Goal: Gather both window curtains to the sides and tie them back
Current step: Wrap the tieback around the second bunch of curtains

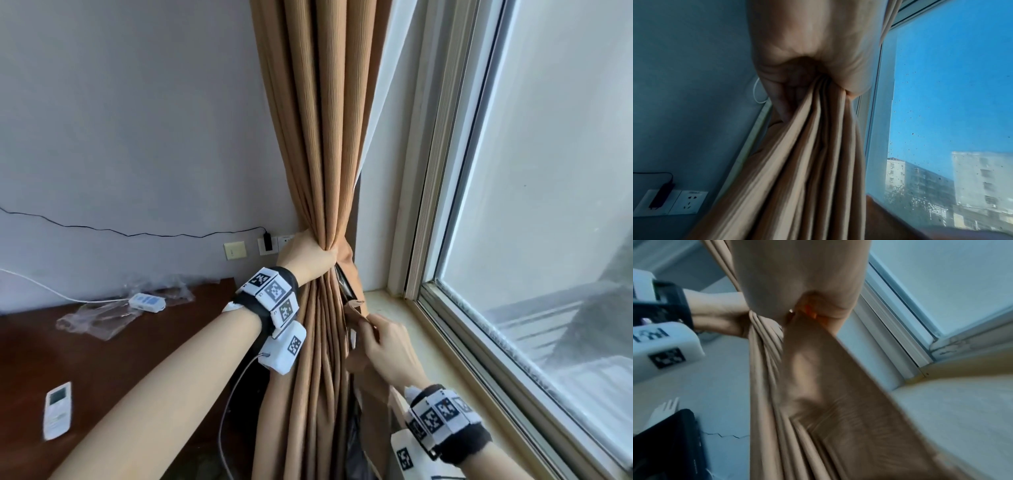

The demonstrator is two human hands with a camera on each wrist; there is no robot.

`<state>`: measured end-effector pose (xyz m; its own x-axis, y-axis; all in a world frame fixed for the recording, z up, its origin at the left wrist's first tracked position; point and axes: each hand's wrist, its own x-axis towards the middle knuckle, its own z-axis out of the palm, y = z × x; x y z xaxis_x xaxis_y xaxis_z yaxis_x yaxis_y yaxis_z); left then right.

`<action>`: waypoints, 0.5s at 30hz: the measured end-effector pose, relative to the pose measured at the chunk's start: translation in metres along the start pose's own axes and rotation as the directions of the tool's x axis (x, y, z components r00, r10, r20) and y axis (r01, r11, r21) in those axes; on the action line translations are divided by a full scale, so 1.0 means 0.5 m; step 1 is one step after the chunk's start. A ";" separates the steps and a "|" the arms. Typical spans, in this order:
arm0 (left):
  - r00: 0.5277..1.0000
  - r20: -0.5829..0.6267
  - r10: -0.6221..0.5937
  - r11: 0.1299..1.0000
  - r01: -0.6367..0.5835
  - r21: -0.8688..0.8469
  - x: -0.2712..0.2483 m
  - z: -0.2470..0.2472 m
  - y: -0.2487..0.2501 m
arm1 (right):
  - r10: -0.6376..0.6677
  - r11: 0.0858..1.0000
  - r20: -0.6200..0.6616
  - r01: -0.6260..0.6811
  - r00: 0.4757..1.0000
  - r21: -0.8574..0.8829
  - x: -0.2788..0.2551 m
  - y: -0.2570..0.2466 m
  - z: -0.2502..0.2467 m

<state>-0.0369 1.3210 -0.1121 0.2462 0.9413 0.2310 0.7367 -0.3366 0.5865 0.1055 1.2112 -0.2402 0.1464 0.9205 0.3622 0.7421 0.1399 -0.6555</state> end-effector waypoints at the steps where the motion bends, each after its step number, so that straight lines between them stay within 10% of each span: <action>1: 1.000 0.006 -0.004 1.000 0.004 0.012 -0.001 -0.001 0.003 | -0.025 0.999 -0.011 0.025 1.000 0.029 0.002 -0.010 -0.011; 15: 0.994 0.113 -0.010 0.997 0.001 0.078 -0.013 -0.023 0.023 | -0.137 0.911 0.200 0.044 0.970 0.410 0.005 -0.155 0.040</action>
<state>-0.0370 1.3107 -0.0980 0.3084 0.9416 0.1355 0.7838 -0.3322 0.5247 0.0355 1.2100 -0.2018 -0.0900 0.9469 0.3088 0.4142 0.3175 -0.8530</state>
